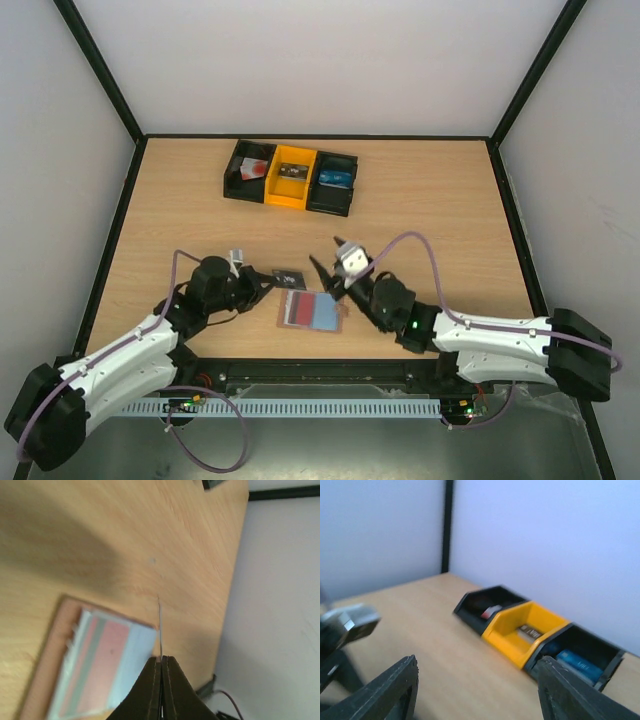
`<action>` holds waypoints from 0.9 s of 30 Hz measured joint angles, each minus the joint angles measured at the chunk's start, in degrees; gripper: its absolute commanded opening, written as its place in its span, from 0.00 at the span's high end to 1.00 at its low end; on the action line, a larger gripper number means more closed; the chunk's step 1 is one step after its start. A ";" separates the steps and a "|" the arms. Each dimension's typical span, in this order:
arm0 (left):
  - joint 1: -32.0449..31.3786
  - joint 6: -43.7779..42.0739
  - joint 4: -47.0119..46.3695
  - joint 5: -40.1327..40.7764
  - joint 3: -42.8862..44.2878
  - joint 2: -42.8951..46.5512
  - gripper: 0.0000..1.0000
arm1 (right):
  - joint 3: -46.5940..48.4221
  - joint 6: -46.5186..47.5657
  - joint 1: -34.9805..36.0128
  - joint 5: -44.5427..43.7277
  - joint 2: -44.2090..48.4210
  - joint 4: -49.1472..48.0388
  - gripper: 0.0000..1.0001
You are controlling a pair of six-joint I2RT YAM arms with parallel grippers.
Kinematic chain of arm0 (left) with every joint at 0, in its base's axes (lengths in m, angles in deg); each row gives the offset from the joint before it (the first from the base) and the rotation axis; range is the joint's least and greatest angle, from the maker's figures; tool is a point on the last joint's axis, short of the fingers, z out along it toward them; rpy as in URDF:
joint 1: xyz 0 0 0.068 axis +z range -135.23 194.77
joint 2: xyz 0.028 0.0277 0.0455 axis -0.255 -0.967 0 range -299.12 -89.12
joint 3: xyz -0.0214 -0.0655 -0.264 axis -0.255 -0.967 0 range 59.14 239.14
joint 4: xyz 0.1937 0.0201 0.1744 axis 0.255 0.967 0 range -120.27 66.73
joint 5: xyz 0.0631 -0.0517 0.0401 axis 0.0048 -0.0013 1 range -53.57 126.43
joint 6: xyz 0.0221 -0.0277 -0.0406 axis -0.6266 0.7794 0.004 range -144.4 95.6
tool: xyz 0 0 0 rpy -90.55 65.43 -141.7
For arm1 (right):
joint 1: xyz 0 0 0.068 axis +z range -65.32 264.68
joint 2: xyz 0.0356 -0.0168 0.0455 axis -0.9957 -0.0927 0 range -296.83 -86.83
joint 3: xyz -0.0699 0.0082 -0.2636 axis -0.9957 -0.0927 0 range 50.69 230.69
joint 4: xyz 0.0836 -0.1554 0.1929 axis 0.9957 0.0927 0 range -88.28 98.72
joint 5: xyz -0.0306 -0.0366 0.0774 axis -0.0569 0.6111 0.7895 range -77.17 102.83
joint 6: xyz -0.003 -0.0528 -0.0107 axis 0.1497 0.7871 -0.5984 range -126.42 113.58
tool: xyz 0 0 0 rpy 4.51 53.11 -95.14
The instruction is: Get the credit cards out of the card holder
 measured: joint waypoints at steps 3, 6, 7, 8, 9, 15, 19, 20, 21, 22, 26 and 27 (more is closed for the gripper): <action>1.88 -8.20 5.31 4.48 2.93 0.02 0.97 | 5.51 -2.32 -7.61 1.73 -2.71 -0.76 0.35; 2.62 -16.37 9.68 10.29 6.69 0.15 0.97 | 10.69 -5.29 -13.79 3.41 -7.50 -1.97 0.34; 2.80 -18.47 10.23 11.58 7.43 0.42 0.97 | 11.34 -6.43 -15.10 3.89 -8.74 -2.97 0.34; 3.10 -21.09 10.58 12.96 8.13 1.01 0.97 | 11.56 -7.52 -16.65 4.37 -10.08 -4.52 0.34; 3.30 -23.19 10.64 13.97 8.37 1.70 0.97 | 11.28 -9.51 -18.16 4.87 -11.32 -6.10 0.34; 4.76 -32.39 13.05 15.56 10.54 2.80 0.97 | 5.14 -20.72 -22.82 8.96 -13.64 -13.27 0.34; 7.02 -36.87 14.45 12.96 14.19 0.46 0.97 | 4.33 -27.36 -22.80 14.29 -13.11 -13.31 0.34; 7.54 -37.86 14.58 12.07 15.04 -0.02 0.97 | 4.04 -29.11 -22.80 15.47 -13.00 -13.27 0.34; 8.02 -38.69 14.64 11.02 15.74 -0.28 0.97 | 3.69 -31.36 -22.80 16.85 -13.00 -12.98 0.34; 8.48 -39.34 14.60 9.88 16.22 -0.44 0.97 | 3.54 -33.68 -22.80 18.25 -13.35 -12.20 0.34; 10.40 -40.48 13.11 4.13 16.48 -1.22 0.97 | 5.16 -41.00 -22.80 25.29 -18.23 -7.41 0.35; 10.97 -40.54 12.61 2.47 16.48 -1.60 0.97 | 5.75 -42.97 -22.80 27.85 -19.89 -6.40 0.35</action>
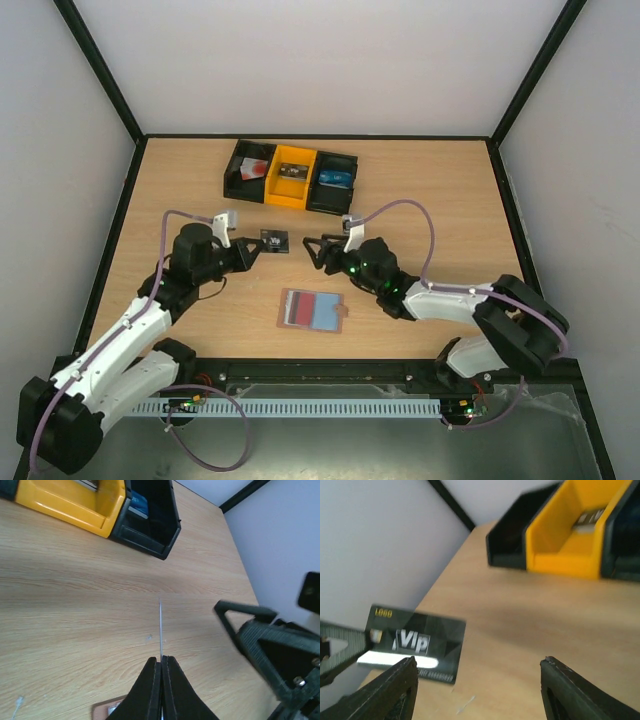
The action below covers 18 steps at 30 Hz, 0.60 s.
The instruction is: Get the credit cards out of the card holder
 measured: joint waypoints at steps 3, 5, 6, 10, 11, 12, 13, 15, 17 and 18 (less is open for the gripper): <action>1.99 -0.50 -1.20 -4.72 0.00 -1.31 0.97 | 0.28 -5.97 0.02 5.90 -2.51 0.24 0.36; 3.08 -0.92 -1.29 -7.56 0.04 -2.14 0.97 | 0.28 -8.96 0.04 8.83 -3.06 -0.44 0.38; 3.63 -1.09 -1.18 -9.18 0.20 -2.49 0.97 | 0.26 -11.02 0.04 10.38 -3.37 -1.20 0.39; 5.57 -1.22 -1.29 -15.76 0.96 -2.64 0.97 | -1.97 -19.61 0.04 15.85 -5.31 -9.86 0.49; 5.86 -1.03 -1.64 -17.55 1.18 -2.58 0.97 | -3.06 -22.01 0.04 17.09 -6.14 -12.83 0.52; 5.95 -0.79 -1.97 -18.80 1.25 -2.49 0.97 | -3.82 -24.06 0.04 18.08 -7.02 -15.15 0.55; 6.10 -0.57 -2.29 -20.20 1.29 -2.40 0.97 | -4.48 -26.77 0.04 19.17 -8.28 -18.05 0.57; 6.14 0.04 -2.54 -22.49 1.33 -2.05 0.97 | -4.81 -30.80 0.04 21.00 -10.71 -22.80 0.59; 6.23 0.66 -2.56 -23.96 1.55 -1.57 0.97 | -4.81 -34.14 0.07 22.21 -12.35 -26.77 0.64; 6.25 0.92 -2.56 -24.68 1.81 -1.31 0.97 | -4.81 -35.10 0.07 22.53 -12.72 -28.00 0.67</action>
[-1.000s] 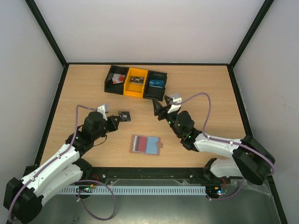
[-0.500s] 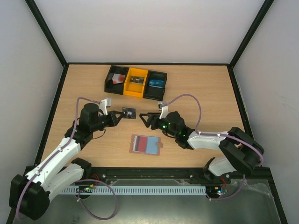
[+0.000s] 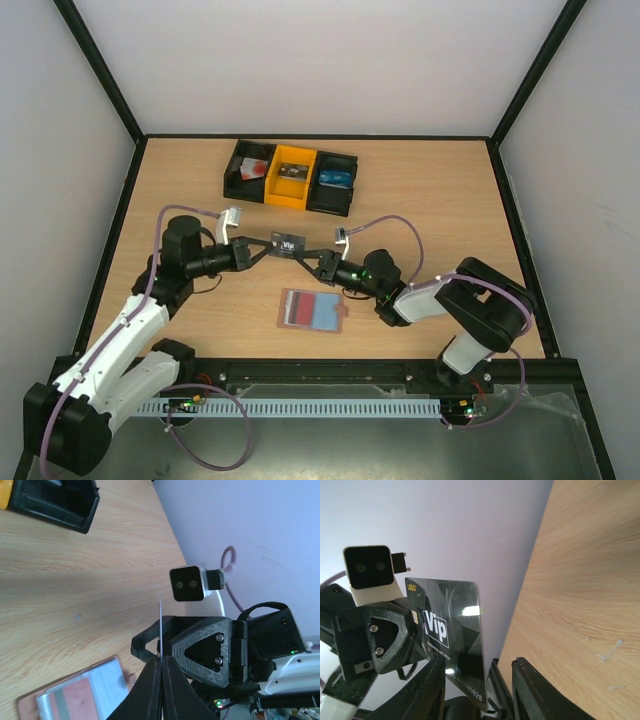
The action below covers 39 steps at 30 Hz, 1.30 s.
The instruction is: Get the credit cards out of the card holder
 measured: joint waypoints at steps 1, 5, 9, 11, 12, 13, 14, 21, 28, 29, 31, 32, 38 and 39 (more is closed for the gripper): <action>0.07 0.26 -0.22 -0.55 0.17 0.28 0.97 | 0.00 -0.90 0.00 0.28 -0.31 -1.16 0.71; 0.81 1.27 -0.70 -2.14 0.44 0.61 0.97 | 0.04 -3.13 0.00 0.66 -0.48 -4.15 0.79; 1.77 1.84 -0.79 -3.02 0.44 0.48 0.97 | 0.04 -4.13 0.00 0.66 -0.48 -5.99 0.79; 2.25 2.14 -0.90 -3.54 0.44 0.24 0.97 | 0.04 -4.17 0.00 0.37 -0.42 -6.34 0.86; 2.47 2.23 -0.94 -3.85 0.44 0.07 0.97 | 0.04 -3.98 0.00 0.22 -0.35 -6.27 0.94; 2.69 2.36 -1.11 -4.11 0.44 -0.15 0.97 | 0.04 -3.85 0.00 0.04 -0.13 -6.12 0.97; 2.91 2.45 -1.40 -4.46 0.44 -0.46 0.97 | 0.04 -3.61 0.00 -0.15 0.33 -5.62 0.98; 4.28 2.99 -0.96 -4.37 0.50 -1.09 0.43 | 0.07 -1.60 0.07 -1.14 3.32 -4.26 0.98; 6.03 0.13 6.80 2.54 3.41 0.37 0.14 | 6.73 4.59 0.04 -4.83 6.03 11.43 0.98; 6.08 -0.61 7.82 3.63 4.04 0.79 0.14 | 8.63 5.95 0.04 -5.81 6.51 14.53 0.98; 6.16 -1.36 9.57 5.79 5.09 1.90 0.13 | 12.41 8.44 -0.02 -8.02 7.10 20.04 0.98; 6.21 -1.55 10.25 6.82 5.38 2.54 0.14 | 14.71 9.79 -0.09 -9.40 7.17 23.06 0.98; 6.27 -1.51 12.59 9.38 5.57 4.02 0.12 | 29.90 17.31 -1.62 -16.79 4.37 39.45 0.98; 6.27 -1.55 12.76 9.53 5.57 4.02 0.13 | 32.52 18.43 -2.12 -17.99 3.23 41.62 0.98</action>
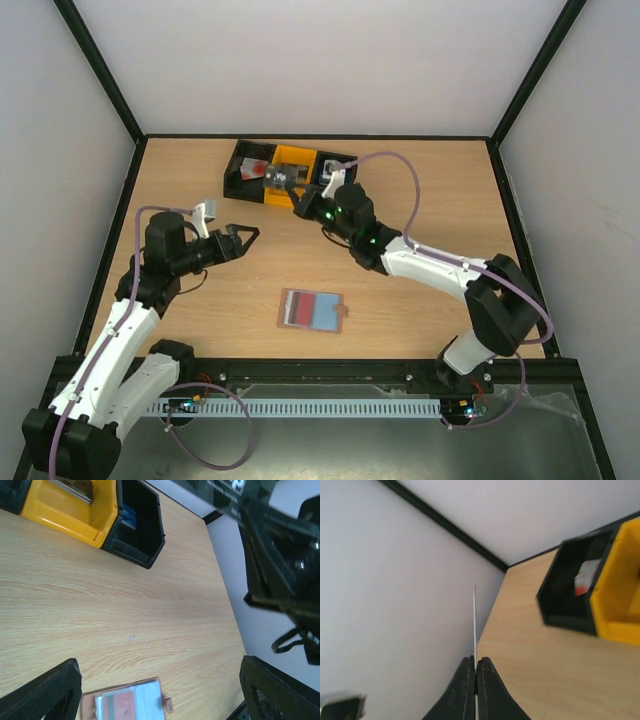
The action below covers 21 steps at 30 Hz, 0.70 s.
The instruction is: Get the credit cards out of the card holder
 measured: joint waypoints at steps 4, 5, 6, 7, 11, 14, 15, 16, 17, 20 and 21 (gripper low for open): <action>0.00 -0.59 1.22 1.44 -0.02 0.17 0.14 | 7.50 2.78 -2.47 -3.26 -4.72 6.84 0.98; 0.00 -0.74 1.49 1.77 -0.11 0.28 0.14 | 9.22 3.21 -3.30 -3.78 -6.23 8.39 0.98; 0.00 -0.92 1.68 2.01 -0.31 0.44 0.14 | 10.84 3.50 -4.22 -4.20 -7.72 9.84 0.98; 0.00 -1.11 1.68 2.12 -0.72 0.72 0.15 | 12.37 3.72 -5.16 -4.55 -9.25 11.15 0.98; 0.00 -1.25 2.01 2.12 -2.78 1.22 0.16 | 18.21 4.61 -8.15 -5.60 -15.45 15.96 0.98; 0.00 -1.64 2.69 2.08 -3.65 1.18 0.17 | 22.97 5.09 -9.75 -6.05 -20.44 18.80 0.98; 0.00 -2.03 3.06 2.10 -3.67 1.18 0.17 | 24.41 5.31 -10.08 -6.10 -21.94 19.71 0.98; 0.00 -2.25 3.21 2.10 -3.67 1.18 0.16 | 25.68 5.57 -10.36 -6.23 -23.34 20.72 0.98; 0.00 -2.54 3.39 2.12 -3.67 1.25 0.17 | 26.69 5.66 -10.56 -6.32 -24.37 21.40 0.98; 0.00 -2.82 3.58 2.01 -3.98 1.99 0.17 | 30.01 5.84 -10.82 -6.49 -27.76 23.41 0.98; 0.00 -2.82 3.63 1.95 -4.09 2.25 0.17 | 31.67 5.86 -10.93 -6.49 -29.09 24.28 0.98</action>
